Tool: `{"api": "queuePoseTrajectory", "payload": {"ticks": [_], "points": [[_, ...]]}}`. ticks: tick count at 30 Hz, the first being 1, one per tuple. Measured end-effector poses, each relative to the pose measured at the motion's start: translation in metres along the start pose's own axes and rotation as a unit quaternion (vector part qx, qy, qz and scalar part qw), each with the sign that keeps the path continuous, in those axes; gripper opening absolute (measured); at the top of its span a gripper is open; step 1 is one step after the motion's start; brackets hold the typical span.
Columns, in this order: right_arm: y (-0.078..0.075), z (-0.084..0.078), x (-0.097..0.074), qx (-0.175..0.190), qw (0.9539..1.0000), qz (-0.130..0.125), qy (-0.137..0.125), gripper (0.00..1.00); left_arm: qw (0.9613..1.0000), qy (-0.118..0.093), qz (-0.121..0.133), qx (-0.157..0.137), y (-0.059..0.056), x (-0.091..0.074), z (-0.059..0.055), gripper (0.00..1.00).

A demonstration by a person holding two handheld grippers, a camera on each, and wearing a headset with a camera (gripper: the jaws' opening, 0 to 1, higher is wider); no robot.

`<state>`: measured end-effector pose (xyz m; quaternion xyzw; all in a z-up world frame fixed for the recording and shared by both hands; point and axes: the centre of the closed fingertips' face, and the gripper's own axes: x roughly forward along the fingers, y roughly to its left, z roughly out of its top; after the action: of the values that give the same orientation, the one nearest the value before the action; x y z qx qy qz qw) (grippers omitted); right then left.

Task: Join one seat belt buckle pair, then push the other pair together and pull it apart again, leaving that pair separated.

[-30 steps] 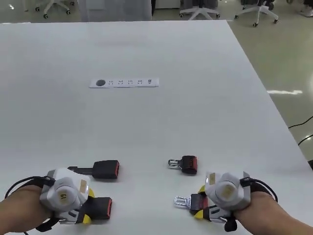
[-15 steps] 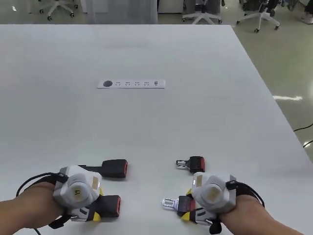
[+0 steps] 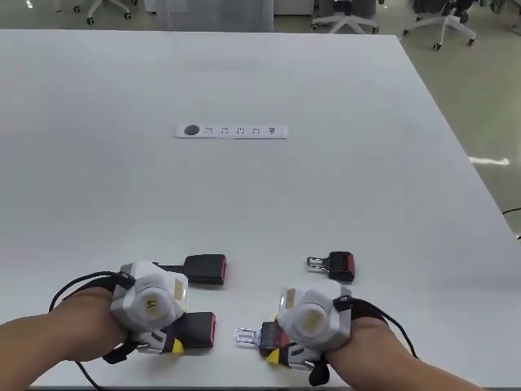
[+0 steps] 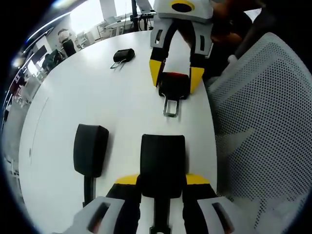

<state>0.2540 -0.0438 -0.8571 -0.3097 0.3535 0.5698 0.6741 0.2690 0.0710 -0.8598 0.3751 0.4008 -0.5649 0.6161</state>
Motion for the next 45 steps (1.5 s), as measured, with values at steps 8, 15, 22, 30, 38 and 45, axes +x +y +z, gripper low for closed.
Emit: {"api": "queuePoseTrajectory", "payload": {"ticks": [8,15,22,30,38,45], "points": [[-0.004,0.011,0.009,0.006,0.9999,-0.01,-0.001,0.34,0.9998,0.009,-0.007,0.013,0.0,0.001,0.001,0.33],[-0.004,0.017,0.013,0.001,0.9999,-0.012,-0.001,0.34,0.9997,0.014,-0.009,0.016,0.0,0.001,0.002,0.33],[-0.001,0.023,0.015,-0.008,0.9998,-0.016,-0.012,0.34,0.9996,0.018,-0.01,0.018,0.0,0.002,0.002,0.33],[-0.002,0.031,0.021,-0.02,0.9996,-0.013,-0.015,0.33,0.9991,0.026,-0.015,0.031,0.0,0.002,0.002,0.33],[-0.002,0.033,0.02,-0.008,0.9991,-0.02,-0.036,0.31,0.9984,0.033,-0.019,0.04,0.0,0.002,0.002,0.32],[-0.004,0.037,0.022,-0.011,0.9992,-0.01,-0.036,0.3,0.9984,0.031,-0.019,0.043,0.0,0.002,0.003,0.32]]}}
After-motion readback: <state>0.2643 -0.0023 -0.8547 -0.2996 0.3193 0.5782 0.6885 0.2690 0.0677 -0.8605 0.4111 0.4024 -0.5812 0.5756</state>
